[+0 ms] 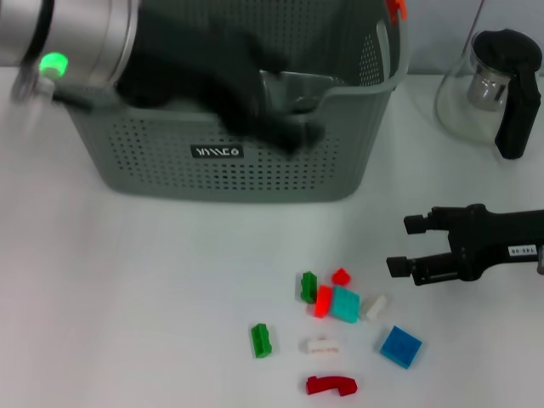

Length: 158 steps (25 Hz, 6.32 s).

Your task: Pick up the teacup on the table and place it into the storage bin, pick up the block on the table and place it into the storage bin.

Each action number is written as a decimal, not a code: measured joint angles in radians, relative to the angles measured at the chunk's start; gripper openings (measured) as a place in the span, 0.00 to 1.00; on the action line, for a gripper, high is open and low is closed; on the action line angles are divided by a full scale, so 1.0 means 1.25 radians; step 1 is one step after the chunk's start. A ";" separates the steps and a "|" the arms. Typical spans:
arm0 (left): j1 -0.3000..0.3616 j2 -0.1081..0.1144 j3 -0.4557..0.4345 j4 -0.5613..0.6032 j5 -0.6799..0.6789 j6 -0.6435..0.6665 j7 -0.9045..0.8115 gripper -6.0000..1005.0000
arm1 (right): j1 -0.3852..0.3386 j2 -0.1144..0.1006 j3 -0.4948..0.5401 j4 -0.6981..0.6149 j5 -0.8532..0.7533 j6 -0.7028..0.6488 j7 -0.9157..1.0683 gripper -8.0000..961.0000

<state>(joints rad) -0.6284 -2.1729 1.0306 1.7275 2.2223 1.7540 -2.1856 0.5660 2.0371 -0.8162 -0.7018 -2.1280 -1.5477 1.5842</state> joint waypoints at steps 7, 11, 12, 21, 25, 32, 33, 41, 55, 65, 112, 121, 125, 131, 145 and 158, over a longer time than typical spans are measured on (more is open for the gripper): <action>0.083 -0.004 0.003 -0.051 -0.036 0.109 0.103 0.90 | 0.003 0.002 0.000 0.001 0.001 0.007 0.001 0.98; 0.087 -0.004 0.015 -0.147 -0.010 0.117 0.144 0.90 | 0.006 0.004 0.000 0.002 0.001 0.010 0.008 0.99; 0.086 -0.004 0.026 -0.168 0.002 0.115 0.155 0.90 | 0.007 0.005 0.000 0.002 0.001 0.010 0.009 0.99; 0.052 -0.004 0.145 -0.352 0.094 -0.014 0.211 0.90 | 0.007 0.008 0.000 0.003 0.002 0.016 0.012 0.99; 0.040 -0.004 0.207 -0.413 0.154 -0.088 0.219 0.90 | 0.006 0.007 0.005 0.003 0.004 0.017 0.014 0.99; 0.029 -0.004 0.306 -0.467 0.177 -0.161 0.214 0.90 | 0.008 0.006 0.011 0.003 0.005 0.017 0.018 0.98; 0.028 -0.004 0.317 -0.470 0.179 -0.166 0.212 0.90 | 0.008 0.006 0.011 0.003 0.005 0.017 0.018 0.98; 0.023 -0.004 0.379 -0.489 0.188 -0.220 0.181 0.89 | 0.009 0.005 0.011 0.003 0.005 0.017 0.019 0.98; 0.020 -0.004 0.412 -0.507 0.201 -0.265 0.162 0.89 | 0.009 0.004 0.012 0.003 0.005 0.017 0.019 0.99; 0.017 -0.004 0.419 -0.509 0.202 -0.274 0.150 0.89 | 0.009 0.004 0.019 0.003 0.005 0.016 0.019 0.99; -0.171 0.083 -0.057 -0.543 0.064 -0.602 -0.007 0.48 | 0.011 0.000 0.020 0.003 0.000 0.009 0.008 0.98; -0.099 0.079 -0.080 -0.475 -0.031 -0.576 -0.009 0.66 | 0.020 -0.008 0.019 -0.007 0.002 -0.026 0.003 0.99; -0.028 0.062 -0.117 -0.420 -0.169 -0.395 0.083 0.82 | 0.027 -0.021 0.021 -0.010 0.002 -0.080 0.009 0.99; 0.059 0.033 -0.176 -0.440 -0.316 -0.018 0.356 0.92 | 0.033 -0.040 0.013 -0.041 -0.032 -0.118 0.056 0.99; 0.174 0.000 -0.232 -0.568 -0.251 0.090 0.612 0.92 | 0.141 -0.017 -0.061 -0.161 -0.288 -0.225 0.295 0.98; 0.163 0.006 -0.257 -0.608 -0.150 0.077 0.644 0.92 | 0.237 0.049 -0.240 -0.161 -0.385 -0.195 0.490 0.99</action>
<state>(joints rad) -0.4250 -2.1653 0.7092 0.9681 2.0347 1.8504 -1.3810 0.8626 2.0987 -1.1163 -0.9035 -2.6088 -1.7916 2.1961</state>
